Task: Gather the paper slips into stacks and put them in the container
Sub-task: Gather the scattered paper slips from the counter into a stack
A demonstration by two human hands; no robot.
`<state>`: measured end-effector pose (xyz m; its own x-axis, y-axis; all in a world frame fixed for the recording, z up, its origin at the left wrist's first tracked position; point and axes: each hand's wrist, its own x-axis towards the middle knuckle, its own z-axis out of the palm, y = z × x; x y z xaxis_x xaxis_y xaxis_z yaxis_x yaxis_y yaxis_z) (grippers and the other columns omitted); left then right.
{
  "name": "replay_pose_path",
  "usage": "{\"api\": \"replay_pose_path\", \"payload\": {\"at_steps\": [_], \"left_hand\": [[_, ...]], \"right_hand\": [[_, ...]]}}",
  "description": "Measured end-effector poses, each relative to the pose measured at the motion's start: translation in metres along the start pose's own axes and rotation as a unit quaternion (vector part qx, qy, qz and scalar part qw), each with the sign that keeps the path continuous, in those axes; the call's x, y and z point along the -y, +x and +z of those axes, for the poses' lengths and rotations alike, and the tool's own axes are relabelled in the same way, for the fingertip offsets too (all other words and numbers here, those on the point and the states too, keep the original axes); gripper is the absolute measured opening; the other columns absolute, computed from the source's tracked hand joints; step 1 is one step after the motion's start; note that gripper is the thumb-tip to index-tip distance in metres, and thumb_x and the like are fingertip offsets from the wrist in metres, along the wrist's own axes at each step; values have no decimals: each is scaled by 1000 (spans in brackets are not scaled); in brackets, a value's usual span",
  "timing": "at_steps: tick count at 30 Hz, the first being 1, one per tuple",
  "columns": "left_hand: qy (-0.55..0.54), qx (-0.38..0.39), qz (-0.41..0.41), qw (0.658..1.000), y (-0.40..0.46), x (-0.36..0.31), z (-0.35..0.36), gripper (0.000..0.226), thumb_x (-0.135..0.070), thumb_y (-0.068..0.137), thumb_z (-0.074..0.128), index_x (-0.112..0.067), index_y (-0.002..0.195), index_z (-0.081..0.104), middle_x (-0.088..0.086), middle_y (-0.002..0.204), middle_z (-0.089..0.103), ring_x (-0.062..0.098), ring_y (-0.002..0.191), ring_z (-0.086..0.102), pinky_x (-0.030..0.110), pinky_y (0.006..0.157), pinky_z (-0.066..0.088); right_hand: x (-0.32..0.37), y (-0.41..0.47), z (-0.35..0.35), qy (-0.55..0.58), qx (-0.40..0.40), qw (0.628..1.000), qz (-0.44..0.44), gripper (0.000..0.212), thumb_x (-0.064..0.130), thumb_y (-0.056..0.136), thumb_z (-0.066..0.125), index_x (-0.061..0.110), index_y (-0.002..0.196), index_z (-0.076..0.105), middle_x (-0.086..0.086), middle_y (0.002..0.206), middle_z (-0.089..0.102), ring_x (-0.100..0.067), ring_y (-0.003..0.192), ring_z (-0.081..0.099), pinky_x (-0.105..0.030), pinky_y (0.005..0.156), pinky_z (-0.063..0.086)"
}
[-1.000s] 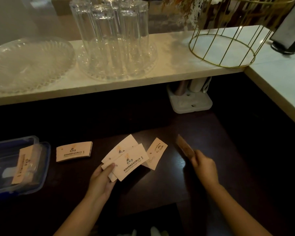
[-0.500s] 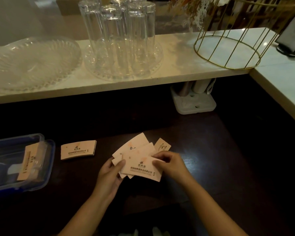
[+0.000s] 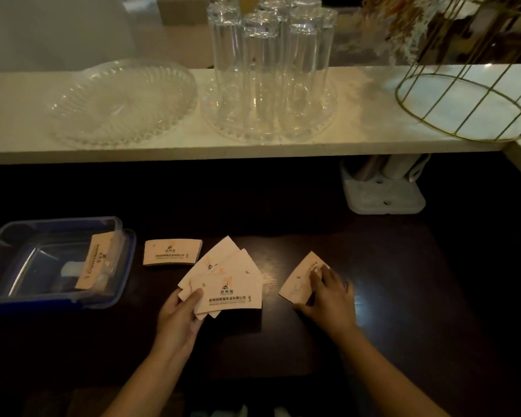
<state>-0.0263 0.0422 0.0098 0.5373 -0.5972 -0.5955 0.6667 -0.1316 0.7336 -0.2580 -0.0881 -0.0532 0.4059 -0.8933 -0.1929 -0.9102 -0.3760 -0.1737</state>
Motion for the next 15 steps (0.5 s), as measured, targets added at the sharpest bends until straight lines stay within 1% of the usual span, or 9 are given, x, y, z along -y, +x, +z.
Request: {"api": "replay_pose_path", "payload": {"at_steps": [2,4,6,8,10,12,13,14,15], "left_hand": [[-6,-7,1,1000,1,0,-2,33,0,87,50,-5,119,51,12,99,64,22,92,61,27,57,59],[-13,-12,1,1000,2,0,-2,33,0,87,50,-5,120,51,12,98,64,22,91,61,27,57,59],[-20,-16,-2,1000,3,1,-1,34,1,87,50,-6,120,51,12,98,64,22,92,61,27,56,59],[-23,-17,-6,1000,4,1,-1,34,0,87,50,-6,120,52,13,100,64,22,92,61,27,55,59],[-25,-18,-8,999,4,1,-2,33,0,87,50,-7,119,52,14,104,63,23,94,61,27,55,59],[-29,-21,-5,999,4,-1,-2,34,-1,87,51,-8,120,52,14,105,63,22,93,61,27,56,59],[-31,-22,-2,999,4,-1,-2,34,-1,87,50,-8,120,52,13,104,63,22,93,61,26,56,59],[-33,-22,1,999,4,-2,-1,33,-1,87,50,-8,120,52,12,102,64,21,92,62,26,56,59],[-36,-19,3,999,4,-1,1,33,-1,87,50,-8,119,52,11,100,64,21,92,62,26,56,59]], "right_hand": [[3,-1,2,-27,-3,999,-22,75,59,78,53,16,137,35,-12,150,32,-28,139,24,-48,111,18],[6,-4,1,-50,-24,995,-84,56,48,82,58,14,125,50,-14,137,50,-31,129,43,-44,103,34],[8,-12,-2,-68,-83,980,-165,38,36,70,76,12,99,67,-11,105,71,-27,100,66,-36,78,54],[7,-19,-5,-65,-157,963,-207,39,28,52,90,15,85,71,-4,85,75,-18,77,72,-24,56,56],[7,-21,-15,-4,-203,964,-171,34,19,58,86,14,87,68,-1,74,73,-15,61,69,-22,46,52],[7,-21,-34,135,-264,953,-66,13,15,79,66,10,91,67,-5,63,67,-20,51,63,-29,44,51],[9,-20,-46,244,-289,926,6,10,13,85,58,9,89,67,-6,62,67,-23,52,64,-34,46,52],[11,-19,-58,361,-293,882,77,10,11,87,57,11,86,67,-3,64,68,-21,57,66,-33,49,55],[14,-18,-67,483,-270,822,135,11,8,86,58,14,82,66,2,66,69,-17,60,68,-26,50,56]]}}
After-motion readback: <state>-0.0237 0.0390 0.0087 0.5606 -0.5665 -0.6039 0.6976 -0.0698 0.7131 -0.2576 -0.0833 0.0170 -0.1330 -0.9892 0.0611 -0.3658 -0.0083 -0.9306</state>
